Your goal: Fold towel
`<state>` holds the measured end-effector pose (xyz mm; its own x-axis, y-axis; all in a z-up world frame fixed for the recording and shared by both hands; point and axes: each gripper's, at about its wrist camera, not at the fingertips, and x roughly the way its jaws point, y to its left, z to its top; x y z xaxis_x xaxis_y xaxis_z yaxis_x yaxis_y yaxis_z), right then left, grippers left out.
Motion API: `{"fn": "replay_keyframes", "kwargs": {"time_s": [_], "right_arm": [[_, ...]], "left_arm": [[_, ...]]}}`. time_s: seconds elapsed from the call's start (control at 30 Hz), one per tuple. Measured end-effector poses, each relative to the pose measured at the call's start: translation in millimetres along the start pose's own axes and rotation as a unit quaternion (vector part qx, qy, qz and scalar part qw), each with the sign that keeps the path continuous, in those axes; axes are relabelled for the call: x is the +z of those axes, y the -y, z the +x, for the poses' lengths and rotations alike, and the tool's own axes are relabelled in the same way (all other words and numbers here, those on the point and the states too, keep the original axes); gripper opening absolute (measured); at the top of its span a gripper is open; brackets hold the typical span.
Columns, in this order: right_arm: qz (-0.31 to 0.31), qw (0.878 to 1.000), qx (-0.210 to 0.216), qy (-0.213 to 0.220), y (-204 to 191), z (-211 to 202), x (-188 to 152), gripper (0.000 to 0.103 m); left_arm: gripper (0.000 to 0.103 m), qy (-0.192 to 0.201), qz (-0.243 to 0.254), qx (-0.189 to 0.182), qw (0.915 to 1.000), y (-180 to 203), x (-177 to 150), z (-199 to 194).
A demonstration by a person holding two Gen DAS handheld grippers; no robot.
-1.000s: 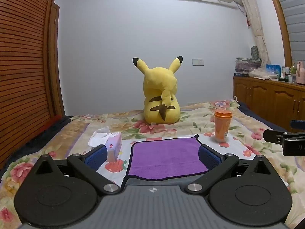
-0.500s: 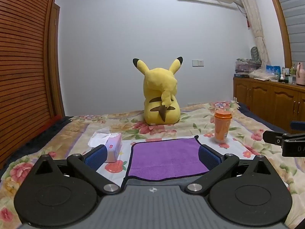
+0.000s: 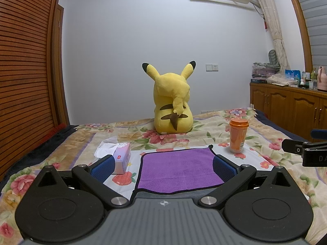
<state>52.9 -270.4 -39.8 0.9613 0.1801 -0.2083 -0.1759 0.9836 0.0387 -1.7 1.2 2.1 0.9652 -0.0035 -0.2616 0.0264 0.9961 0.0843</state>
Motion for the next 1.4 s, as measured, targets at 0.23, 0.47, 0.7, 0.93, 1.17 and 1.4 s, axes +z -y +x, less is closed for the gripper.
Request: {"fn": "replay_keyframes", "kwargs": {"time_s": [0.23,0.47,0.7,0.93,1.17,1.4], "right_arm": [[0.0,1.0,0.0,0.0,-0.1,0.1,0.2,0.103],[0.0,1.0,0.0,0.0,-0.5,0.3,0.0,0.103],[-0.001,1.0,0.0,0.0,-1.0,-0.2,0.5,0.103],[-0.001,1.0,0.0,0.0,-1.5,-0.7,0.8,0.103],[-0.001,1.0,0.0,0.0,-2.3,-0.6,0.8,0.103],[-0.001,1.0,0.0,-0.001,-2.8,-0.3,0.6,0.103]], "left_arm": [[0.103,0.0,0.0,0.0,1.0,0.1,-0.1,0.0],[0.103,0.001,0.0,0.0,1.0,0.0,-0.1,-0.3],[0.103,0.0,0.001,0.0,1.0,1.5,1.1,-1.9],[0.103,0.0,0.001,0.0,1.0,1.6,1.1,-2.0],[0.103,0.0,0.002,0.0,1.0,1.7,0.8,-1.8],[0.103,0.0,0.002,0.001,1.0,1.9,0.9,-2.0]]}}
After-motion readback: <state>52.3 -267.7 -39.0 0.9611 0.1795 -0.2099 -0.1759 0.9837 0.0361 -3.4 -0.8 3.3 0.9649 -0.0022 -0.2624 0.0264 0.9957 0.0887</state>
